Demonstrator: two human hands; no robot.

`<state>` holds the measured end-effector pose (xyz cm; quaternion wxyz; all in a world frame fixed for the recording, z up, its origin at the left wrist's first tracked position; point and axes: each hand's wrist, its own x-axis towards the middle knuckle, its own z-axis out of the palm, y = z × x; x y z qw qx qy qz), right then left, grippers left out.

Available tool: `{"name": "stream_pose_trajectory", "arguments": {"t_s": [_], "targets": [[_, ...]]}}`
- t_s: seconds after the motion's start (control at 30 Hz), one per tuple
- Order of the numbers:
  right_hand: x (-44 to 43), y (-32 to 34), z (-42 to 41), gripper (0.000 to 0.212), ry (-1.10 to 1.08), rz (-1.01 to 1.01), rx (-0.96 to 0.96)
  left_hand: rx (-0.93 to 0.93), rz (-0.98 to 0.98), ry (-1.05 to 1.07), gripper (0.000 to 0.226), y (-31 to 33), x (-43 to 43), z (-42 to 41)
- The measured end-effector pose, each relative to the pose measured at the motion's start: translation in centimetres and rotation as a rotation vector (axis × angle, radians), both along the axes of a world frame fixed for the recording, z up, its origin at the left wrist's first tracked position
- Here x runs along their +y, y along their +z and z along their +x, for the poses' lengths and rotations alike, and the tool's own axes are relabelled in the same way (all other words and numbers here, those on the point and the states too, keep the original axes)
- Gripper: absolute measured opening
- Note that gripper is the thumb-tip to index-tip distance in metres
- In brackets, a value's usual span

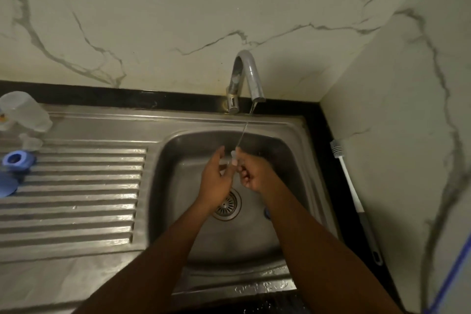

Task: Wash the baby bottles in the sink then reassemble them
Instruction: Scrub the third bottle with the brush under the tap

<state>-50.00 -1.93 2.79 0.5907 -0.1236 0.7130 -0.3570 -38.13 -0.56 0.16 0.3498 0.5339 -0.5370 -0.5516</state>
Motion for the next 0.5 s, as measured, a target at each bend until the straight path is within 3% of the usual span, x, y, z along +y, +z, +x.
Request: {"name": "stream_pose_trajectory", "arguments": {"t_s": [0.1,0.23,0.37,0.43,0.5], "targets": [[1.4,0.2,0.5,0.039,-0.046,-0.033,-0.029,0.053,-0.047,-0.094,0.020,0.3,-0.5,-0.7],[2.8,1.3,-0.2,0.029,0.083,-0.087,0.096,-0.003,-0.120,0.022,0.020,0.1,-0.3,-1.3],[5.7,1.7,-5.3,0.026,0.158,-0.242,0.721,-0.139,-0.228,0.068,0.021,0.3,0.0,-2.0],[7.9,2.5,-9.6,0.020,0.134,-0.222,0.991,-0.072,-0.191,0.114,0.014,0.6,0.3,-2.4],[10.2,2.8,-14.7,0.024,0.145,-0.064,1.174,0.088,-0.075,0.155,0.009,0.9,0.7,-3.2]]}}
